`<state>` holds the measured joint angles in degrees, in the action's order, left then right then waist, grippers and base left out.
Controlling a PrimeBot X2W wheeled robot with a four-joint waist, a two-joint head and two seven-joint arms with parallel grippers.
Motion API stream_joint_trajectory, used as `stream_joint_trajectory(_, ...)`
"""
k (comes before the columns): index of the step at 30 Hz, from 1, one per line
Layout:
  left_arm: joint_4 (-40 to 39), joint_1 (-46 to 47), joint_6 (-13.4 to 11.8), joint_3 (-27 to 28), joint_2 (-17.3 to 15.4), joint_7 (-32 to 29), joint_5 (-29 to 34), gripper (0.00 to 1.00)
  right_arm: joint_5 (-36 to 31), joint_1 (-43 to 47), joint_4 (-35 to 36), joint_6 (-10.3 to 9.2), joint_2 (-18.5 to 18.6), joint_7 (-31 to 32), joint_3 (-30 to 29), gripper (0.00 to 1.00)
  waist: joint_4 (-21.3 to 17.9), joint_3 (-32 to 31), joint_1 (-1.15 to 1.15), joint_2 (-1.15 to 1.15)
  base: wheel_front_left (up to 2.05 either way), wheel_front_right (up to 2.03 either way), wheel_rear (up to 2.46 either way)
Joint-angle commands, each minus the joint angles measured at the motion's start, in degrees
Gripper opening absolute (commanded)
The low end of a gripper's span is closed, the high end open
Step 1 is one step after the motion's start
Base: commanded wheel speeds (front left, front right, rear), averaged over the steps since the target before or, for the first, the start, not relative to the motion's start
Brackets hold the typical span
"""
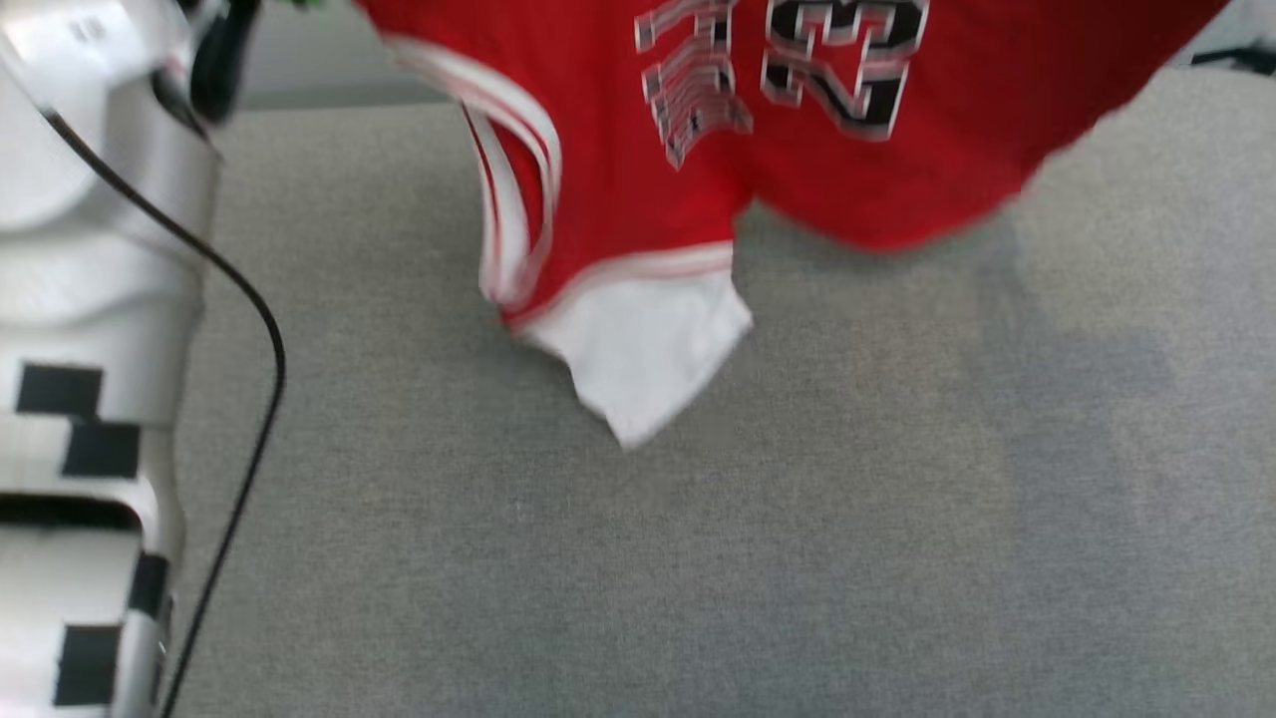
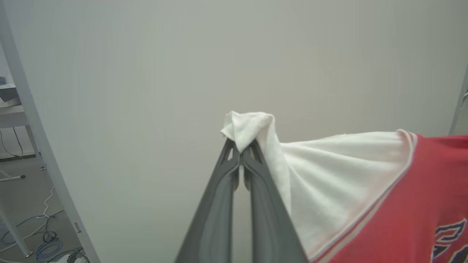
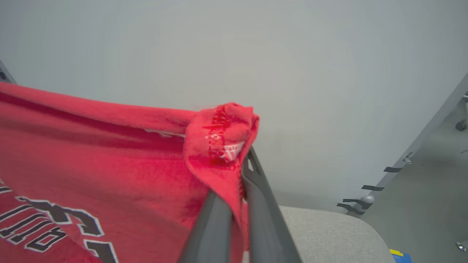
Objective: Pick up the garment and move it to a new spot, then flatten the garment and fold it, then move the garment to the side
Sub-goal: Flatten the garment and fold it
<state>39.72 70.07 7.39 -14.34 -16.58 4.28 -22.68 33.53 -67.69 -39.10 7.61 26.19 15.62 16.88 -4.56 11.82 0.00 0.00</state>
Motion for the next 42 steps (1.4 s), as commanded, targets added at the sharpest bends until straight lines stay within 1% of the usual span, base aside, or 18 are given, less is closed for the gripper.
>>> stream_joint_trajectory(1,1.50,3.77,-0.23,0.18,-1.55,0.53,1.10,0.00,-0.99,-2.51,-1.04,-0.12,0.56,-1.19,-0.99,0.00,-0.63,5.67,0.00,0.00,0.00,0.00,0.00)
stream_joint_trajectory(6,5.87,15.47,-1.76,-0.44,-2.70,0.51,3.57,0.00,-3.76,-11.53,-2.71,-0.12,1.20,-4.53,-3.28,0.00,-0.14,11.60,0.00,0.00,0.00,0.00,0.00)
stream_joint_trajectory(11,9.75,24.06,-3.28,-0.17,-2.53,0.90,4.10,0.00,-5.94,-19.98,-5.30,-0.12,1.31,-7.79,-4.44,0.00,0.88,17.28,0.00,0.00,0.00,0.00,0.00)
stream_joint_trajectory(15,13.35,27.55,-3.66,0.35,-1.78,1.21,3.30,0.00,-6.43,-24.36,-8.45,-0.12,0.18,-10.25,-3.80,0.00,1.55,20.50,0.00,0.00,0.00,0.00,0.00)
stream_joint_trajectory(19,17.20,28.15,-3.31,0.78,-0.57,1.77,1.97,0.00,-6.11,-26.16,-12.03,-0.12,-1.57,-12.15,-1.95,0.00,2.07,22.73,0.00,0.00,0.00,0.00,0.00)
stream_joint_trajectory(25,22.67,25.71,-2.10,2.03,-0.03,3.30,-0.78,0.00,-3.42,-25.21,-17.14,-0.12,-5.10,-14.78,0.66,0.00,1.61,23.99,0.00,0.00,0.00,0.00,0.00)
stream_joint_trajectory(31,26.54,20.47,-0.69,2.56,1.61,5.91,-3.53,0.00,-0.09,-20.63,-20.05,-0.12,-6.04,-16.26,4.51,0.00,2.01,23.51,0.00,0.00,0.00,0.00,0.00)
stream_joint_trajectory(37,27.81,10.69,0.03,2.32,3.34,8.74,-6.93,0.00,4.31,-11.38,-20.03,-0.12,-6.15,-17.95,8.92,0.00,1.87,19.91,0.00,0.00,0.00,0.00,0.00)
stream_joint_trajectory(38,27.15,8.22,0.05,2.11,3.80,9.12,-8.05,0.00,5.22,-9.21,-19.72,-0.12,-6.12,-18.39,9.76,0.00,1.81,18.90,0.00,0.00,0.00,0.00,0.00)
stream_joint_trajectory(42,23.65,-2.06,0.08,-0.54,3.92,9.93,-11.18,0.00,8.00,-1.04,-18.23,-0.12,-5.42,-19.73,12.97,0.00,1.82,14.48,0.00,0.00,0.00,0.00,0.00)
